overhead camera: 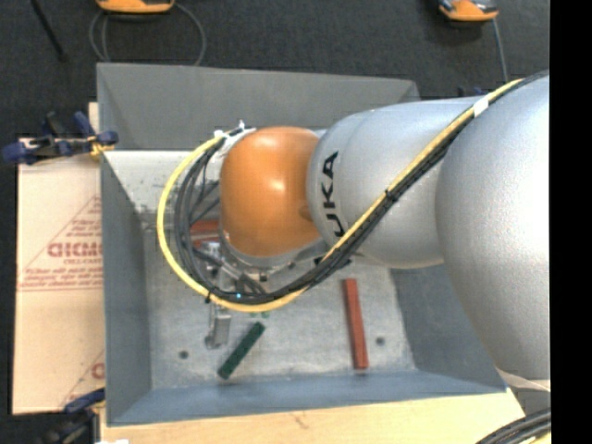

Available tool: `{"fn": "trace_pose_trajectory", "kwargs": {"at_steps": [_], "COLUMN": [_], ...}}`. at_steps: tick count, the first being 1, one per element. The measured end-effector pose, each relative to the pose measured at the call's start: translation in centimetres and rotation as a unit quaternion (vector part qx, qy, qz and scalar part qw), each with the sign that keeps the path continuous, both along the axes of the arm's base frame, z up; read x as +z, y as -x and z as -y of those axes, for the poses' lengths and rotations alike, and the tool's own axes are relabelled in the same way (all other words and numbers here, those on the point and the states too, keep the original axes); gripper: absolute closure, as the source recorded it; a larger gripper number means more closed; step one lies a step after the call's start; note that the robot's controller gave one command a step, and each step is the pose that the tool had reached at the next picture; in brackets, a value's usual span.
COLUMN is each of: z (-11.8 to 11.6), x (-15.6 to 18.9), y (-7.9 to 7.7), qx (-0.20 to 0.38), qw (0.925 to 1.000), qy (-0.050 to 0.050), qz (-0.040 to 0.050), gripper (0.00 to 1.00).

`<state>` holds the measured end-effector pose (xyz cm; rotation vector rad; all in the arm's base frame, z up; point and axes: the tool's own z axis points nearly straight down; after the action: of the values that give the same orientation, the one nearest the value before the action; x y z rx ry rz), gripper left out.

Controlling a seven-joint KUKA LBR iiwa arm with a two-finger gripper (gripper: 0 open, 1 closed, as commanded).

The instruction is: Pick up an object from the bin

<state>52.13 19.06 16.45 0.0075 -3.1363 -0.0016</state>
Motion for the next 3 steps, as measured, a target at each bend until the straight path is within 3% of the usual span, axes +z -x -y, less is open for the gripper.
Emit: {"fn": "trace_pose_trajectory", "kwargs": {"at_steps": [1,2,3], "z": [0.1,0.1,6.8], "x": [0.4,0.4,-9.8], "y": [-0.2,-0.2,3.0], "qx": [-0.003,-0.004,0.015], "qw": [1.0,1.0,0.9999], "qy": [-0.001,-0.001,0.002], "qz": [0.0036,0.0036,0.0001], "gripper": [1.0,0.0,0.0]}}
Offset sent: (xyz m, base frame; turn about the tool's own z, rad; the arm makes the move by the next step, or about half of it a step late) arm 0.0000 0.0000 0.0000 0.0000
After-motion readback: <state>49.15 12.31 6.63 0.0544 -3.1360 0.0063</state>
